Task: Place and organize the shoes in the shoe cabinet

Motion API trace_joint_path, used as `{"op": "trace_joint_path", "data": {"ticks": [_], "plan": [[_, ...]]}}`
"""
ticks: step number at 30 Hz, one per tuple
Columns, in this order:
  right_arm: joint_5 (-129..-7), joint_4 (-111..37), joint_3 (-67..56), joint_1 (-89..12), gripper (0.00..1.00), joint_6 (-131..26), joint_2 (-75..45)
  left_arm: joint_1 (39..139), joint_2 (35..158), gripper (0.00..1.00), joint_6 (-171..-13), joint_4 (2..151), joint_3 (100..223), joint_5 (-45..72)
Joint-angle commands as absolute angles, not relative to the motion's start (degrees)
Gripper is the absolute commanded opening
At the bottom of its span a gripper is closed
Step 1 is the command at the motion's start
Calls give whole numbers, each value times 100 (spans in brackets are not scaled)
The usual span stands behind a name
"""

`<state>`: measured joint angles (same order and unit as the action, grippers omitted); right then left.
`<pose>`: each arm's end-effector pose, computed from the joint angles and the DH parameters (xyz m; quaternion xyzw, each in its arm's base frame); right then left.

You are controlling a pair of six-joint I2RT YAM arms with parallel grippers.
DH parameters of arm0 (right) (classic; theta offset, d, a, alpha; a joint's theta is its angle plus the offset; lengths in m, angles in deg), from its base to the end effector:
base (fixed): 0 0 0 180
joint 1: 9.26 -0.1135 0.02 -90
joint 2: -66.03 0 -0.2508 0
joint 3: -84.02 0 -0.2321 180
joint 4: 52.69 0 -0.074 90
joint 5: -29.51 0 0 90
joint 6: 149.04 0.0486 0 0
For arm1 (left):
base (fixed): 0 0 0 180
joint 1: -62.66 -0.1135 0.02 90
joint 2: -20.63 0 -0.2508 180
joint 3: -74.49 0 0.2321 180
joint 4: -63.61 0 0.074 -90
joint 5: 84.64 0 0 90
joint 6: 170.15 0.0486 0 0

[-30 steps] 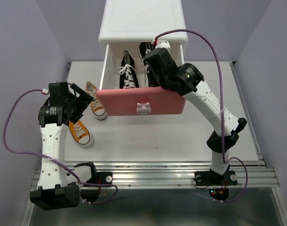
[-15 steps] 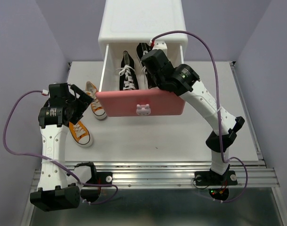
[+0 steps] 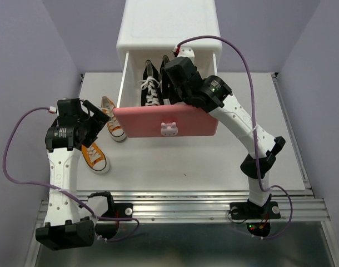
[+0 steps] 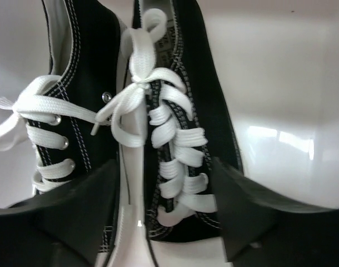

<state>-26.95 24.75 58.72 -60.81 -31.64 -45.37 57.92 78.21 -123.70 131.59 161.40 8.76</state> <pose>0.2543 0.2771 0.4419 -0.0448 0.8555 0.0883 0.5082 0.1832 0.0123 0.3624 -0.3568 0.8273 -0.1691 0.3996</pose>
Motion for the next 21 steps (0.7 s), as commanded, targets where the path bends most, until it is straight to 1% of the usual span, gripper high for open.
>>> {"op": "trace_joint_path", "data": {"ticks": [1,2,3,4,5,9,12,14,15,16,18,19,20,21], "plan": [[-2875,1697,5569,-6164,82,-3346,-4007,5756,7758,99,-12348,13133,16313,826],[-2945,1583,5497,-6164,87,-3416,-3919,5756,7749,99,-12348,13133,16322,835],[-3146,1330,5358,-6164,94,-3582,-3813,5756,7749,99,-12375,13116,16322,861],[-3305,1170,5356,-6164,94,-3697,-3708,5756,7740,99,-12375,13098,16322,879],[-3472,995,5182,-6164,100,-3811,-3463,5756,7740,99,-12375,13080,16322,888],[-4254,55,4593,-6164,100,-3926,-2776,5756,7793,99,-12384,12975,16348,984],[-5253,-657,4346,-6164,100,-3778,-2364,5756,7924,99,-12357,12870,16567,1081],[-5721,-878,4302,-6164,100,-3620,-2213,5756,8004,99,-12331,12843,16734,1099],[-5967,-1079,4328,-6164,100,-3497,-2143,5756,8108,99,-12279,12826,16926,1116],[-6587,-1151,4371,-6164,100,-3400,-2134,5756,8162,99,-12243,12808,17033,1134],[-7197,-1230,4546,-6164,100,-3233,-2186,5756,8380,99,-12164,12817,17444,1151],[-7757,-1222,4791,-6164,100,-3006,-2308,5756,8469,99,-12112,12825,17603,1212],[-7963,-1178,4959,-6164,100,-2908,-2396,5756,8653,99,-12076,12817,17788,1248],[-8147,-830,5161,-6164,100,-2855,-2519,5756,8759,99,-12041,12808,18164,1361]]}}
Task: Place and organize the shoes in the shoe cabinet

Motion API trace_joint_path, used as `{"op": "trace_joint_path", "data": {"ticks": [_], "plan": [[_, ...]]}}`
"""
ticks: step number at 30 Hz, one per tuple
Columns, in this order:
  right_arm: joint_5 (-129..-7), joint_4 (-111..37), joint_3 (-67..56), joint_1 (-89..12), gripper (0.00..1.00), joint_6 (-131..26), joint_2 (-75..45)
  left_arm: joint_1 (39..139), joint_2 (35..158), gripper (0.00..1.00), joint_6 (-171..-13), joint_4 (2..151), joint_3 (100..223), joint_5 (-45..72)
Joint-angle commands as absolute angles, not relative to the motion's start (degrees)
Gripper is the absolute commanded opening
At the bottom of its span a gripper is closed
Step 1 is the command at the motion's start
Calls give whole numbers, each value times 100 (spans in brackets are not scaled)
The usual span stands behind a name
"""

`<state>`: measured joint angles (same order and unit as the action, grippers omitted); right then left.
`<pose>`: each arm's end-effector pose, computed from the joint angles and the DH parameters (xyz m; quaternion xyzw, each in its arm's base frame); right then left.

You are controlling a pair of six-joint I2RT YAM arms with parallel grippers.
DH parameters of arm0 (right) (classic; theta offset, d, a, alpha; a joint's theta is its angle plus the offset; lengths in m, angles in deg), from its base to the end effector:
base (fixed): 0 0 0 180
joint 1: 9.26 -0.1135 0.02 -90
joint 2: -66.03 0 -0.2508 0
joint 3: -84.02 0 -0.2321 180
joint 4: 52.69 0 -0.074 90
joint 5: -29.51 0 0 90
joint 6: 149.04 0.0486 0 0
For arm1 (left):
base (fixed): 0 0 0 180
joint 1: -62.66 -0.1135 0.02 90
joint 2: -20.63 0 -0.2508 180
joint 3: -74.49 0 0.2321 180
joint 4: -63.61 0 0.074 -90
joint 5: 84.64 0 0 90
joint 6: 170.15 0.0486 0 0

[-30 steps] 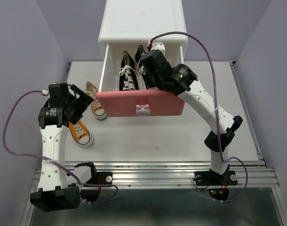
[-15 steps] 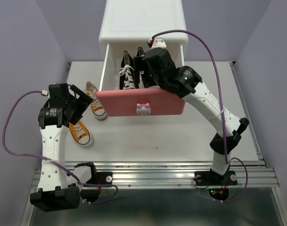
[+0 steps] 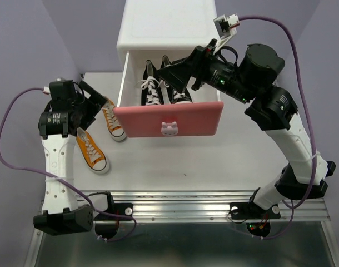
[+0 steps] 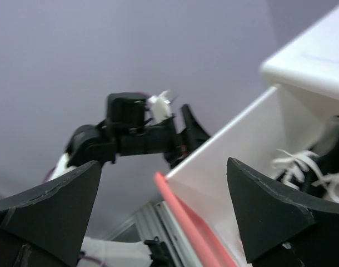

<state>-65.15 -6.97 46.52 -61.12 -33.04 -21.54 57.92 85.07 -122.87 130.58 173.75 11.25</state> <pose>0.1597 0.2098 0.5736 -0.1751 0.6242 0.4987 0.5754 0.2056 0.0120 0.4072 -0.3290 0.8102 -0.1997 0.4421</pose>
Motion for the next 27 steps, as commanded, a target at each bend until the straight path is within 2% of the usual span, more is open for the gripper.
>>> {"op": "trace_joint_path", "data": {"ticks": [1,4,12,14,16,17,19,22,24,27], "plan": [[-8358,-522,5598,-6243,100,-2837,-2764,5756,8864,99,-11971,12782,18350,1406],[-8387,497,5953,-6480,100,-3187,-2924,5756,9278,99,-11892,12764,19192,1537],[-8958,755,5260,-6629,100,-2846,-2406,5756,10025,99,-11988,12422,20443,2136],[-8599,1386,5399,-6797,100,-3143,-2458,5756,10078,99,-12067,12237,20575,2153],[-7933,2047,6124,-6797,100,-3520,-2642,5756,10105,99,-12120,12140,20567,2180],[-7503,1987,6304,-6797,100,-3635,-2661,5756,10096,99,-12129,12131,20523,2180],[-7202,954,6219,-6797,100,-3576,-2547,5756,10008,99,-12129,12131,20295,2189],[-6657,-297,5314,-6797,100,-3444,-2204,5756,9754,99,-12076,12140,19856,2171],[-6121,-334,5320,-6797,100,-3505,-2370,5756,9587,99,-12006,12157,19663,2119],[-4822,271,5970,-6797,100,-3461,-2966,5756,9288,99,-11909,12289,19355,1969]]}}
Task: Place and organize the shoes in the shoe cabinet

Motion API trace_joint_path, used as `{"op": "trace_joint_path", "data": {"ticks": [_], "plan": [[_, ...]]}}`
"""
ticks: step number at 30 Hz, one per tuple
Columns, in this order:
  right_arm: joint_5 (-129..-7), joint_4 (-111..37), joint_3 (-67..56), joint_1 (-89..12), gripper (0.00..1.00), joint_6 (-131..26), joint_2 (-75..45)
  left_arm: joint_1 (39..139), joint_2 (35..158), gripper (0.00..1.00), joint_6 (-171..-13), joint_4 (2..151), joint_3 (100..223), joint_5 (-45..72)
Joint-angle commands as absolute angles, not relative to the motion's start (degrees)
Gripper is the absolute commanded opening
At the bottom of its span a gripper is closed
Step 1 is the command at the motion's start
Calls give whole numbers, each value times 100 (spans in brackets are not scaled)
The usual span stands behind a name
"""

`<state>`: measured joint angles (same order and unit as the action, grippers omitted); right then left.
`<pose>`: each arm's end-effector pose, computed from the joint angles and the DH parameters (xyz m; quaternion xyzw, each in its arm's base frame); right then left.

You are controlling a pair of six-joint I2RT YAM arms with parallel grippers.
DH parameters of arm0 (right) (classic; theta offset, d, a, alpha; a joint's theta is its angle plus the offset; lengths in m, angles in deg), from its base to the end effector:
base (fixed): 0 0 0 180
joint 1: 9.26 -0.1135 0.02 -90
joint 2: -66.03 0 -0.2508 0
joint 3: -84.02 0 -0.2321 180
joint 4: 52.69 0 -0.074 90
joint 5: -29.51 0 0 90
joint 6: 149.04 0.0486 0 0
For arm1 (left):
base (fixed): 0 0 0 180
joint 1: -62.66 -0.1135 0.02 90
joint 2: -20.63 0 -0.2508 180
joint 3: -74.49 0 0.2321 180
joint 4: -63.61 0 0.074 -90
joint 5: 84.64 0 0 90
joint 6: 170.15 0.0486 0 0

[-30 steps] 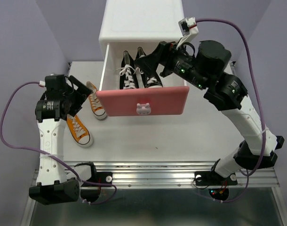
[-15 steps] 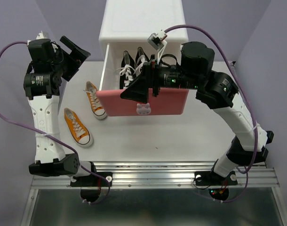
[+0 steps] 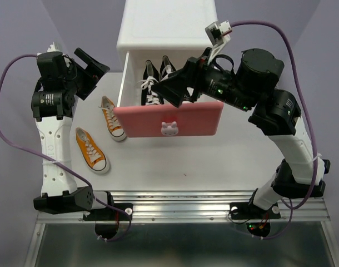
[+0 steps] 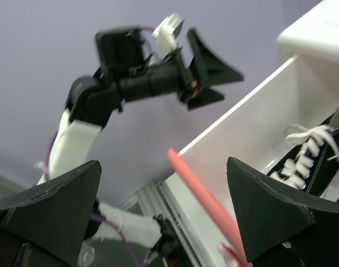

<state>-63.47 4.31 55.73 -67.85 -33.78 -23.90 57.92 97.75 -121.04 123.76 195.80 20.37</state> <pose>0.1289 0.2160 0.5790 -0.2124 0.6429 0.5047 0.5356 0.2470 0.0079 0.4865 -0.2345 0.7601 -0.2843 0.5351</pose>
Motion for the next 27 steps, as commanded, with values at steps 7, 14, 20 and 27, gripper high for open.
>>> {"op": "trace_joint_path", "data": {"ticks": [7,14,20,27], "plan": [[-2394,1053,5734,-6797,100,-3969,-3250,5756,8822,99,-11891,12640,18890,1706],[-1602,1582,5673,-6797,100,-4716,-3478,5756,8330,99,-12163,12580,18010,1767],[-2574,1582,5734,-6271,100,-4209,-3856,5756,8224,99,-12305,12474,17763,1767],[-3868,1827,5919,-5778,99,-4085,-4129,5756,8224,99,-12278,12527,17825,1644]]}}
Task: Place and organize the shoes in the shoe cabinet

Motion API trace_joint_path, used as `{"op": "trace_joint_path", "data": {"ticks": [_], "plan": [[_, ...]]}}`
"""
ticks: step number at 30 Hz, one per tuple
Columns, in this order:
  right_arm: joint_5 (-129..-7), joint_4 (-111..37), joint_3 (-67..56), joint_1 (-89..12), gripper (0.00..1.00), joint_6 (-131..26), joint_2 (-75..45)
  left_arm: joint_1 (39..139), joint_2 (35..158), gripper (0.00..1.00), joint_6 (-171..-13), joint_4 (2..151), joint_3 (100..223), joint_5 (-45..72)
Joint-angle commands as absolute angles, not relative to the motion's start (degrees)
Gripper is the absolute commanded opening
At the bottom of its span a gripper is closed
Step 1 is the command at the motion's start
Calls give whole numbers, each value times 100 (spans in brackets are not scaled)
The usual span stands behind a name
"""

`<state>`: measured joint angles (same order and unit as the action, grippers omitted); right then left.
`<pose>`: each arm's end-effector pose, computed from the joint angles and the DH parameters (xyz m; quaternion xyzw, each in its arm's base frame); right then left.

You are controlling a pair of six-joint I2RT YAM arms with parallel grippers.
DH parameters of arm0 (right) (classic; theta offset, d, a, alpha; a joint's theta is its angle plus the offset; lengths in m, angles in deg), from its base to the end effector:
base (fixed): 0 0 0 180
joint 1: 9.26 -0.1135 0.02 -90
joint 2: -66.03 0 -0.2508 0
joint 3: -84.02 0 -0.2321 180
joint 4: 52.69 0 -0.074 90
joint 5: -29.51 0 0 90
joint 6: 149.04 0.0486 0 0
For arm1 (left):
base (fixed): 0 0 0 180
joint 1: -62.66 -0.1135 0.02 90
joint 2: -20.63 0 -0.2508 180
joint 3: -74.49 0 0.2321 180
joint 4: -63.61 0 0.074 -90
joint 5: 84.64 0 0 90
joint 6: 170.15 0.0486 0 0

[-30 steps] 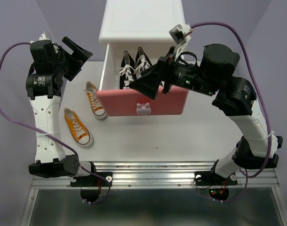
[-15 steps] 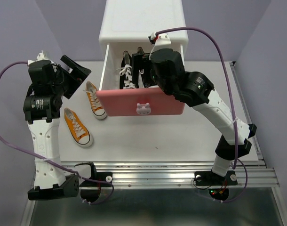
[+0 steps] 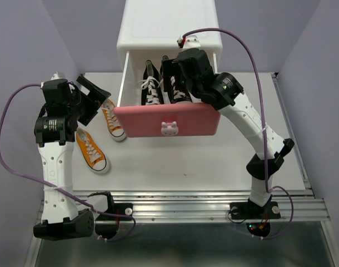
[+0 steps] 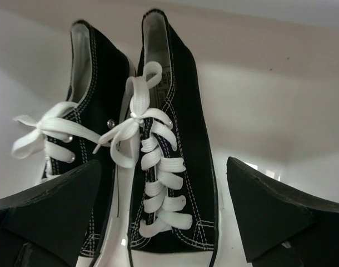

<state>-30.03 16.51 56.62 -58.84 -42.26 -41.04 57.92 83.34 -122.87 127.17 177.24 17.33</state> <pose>0.2537 0.2599 0.4724 -0.0902 0.8154 0.1048 0.5621 0.1943 0.0060 0.4372 -0.2824 0.7845 -0.2599 0.4871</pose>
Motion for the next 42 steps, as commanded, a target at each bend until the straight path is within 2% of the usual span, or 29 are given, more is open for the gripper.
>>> {"op": "trace_joint_path", "data": {"ticks": [1,5,6,7,8,10,17,20,28,31,35,37,39,41,42], "plan": [[-3982,1950,5901,-5699,97,-4024,-4155,5756,8215,99,-12296,12527,17790,1626],[-4071,2135,5796,-5699,79,-4023,-4199,5756,8171,99,-12348,12500,17658,1600],[-4045,2153,5796,-5699,66,-4023,-4199,5756,8162,99,-12357,12492,17640,1591],[-4019,2144,5813,-5699,58,-4023,-4199,5756,8162,99,-12366,12474,17614,1600],[-3940,2136,5857,-5699,42,-4023,-4208,5756,8154,99,-12375,12474,17605,1600],[-3791,2101,5971,-5699,32,-4041,-4216,5756,8162,99,-12392,12465,17561,1591],[-3132,1731,6129,-5699,19,-4873,-4094,5756,8136,99,-12375,12526,17544,1565],[-2710,1688,6130,-5646,17,-5227,-3997,5756,8136,99,-12331,12606,17552,1538],[-2701,1310,5629,-5646,15,-5823,-3856,5756,7986,99,-12322,12755,17482,1433],[-3024,1309,5865,-5593,15,-6071,-3988,5756,7969,99,-12313,12790,17438,1450],[-3771,1301,5770,-5593,18,-5467,-3883,5756,7908,99,-12340,12808,17377,1442],[-4167,1179,5507,-5593,36,-5176,-3734,5756,7881,99,-12348,12808,17368,1433],[-4578,1055,5488,-5593,68,-4868,-3681,5756,7881,99,-12348,12817,17359,1433],[-4817,914,5672,-5593,78,-4570,-3724,5756,7881,99,-12383,12799,17298,1459],[-4975,896,5751,-5593,88,-4472,-3759,5756,7872,99,-12401,12790,17280,1477]]}}
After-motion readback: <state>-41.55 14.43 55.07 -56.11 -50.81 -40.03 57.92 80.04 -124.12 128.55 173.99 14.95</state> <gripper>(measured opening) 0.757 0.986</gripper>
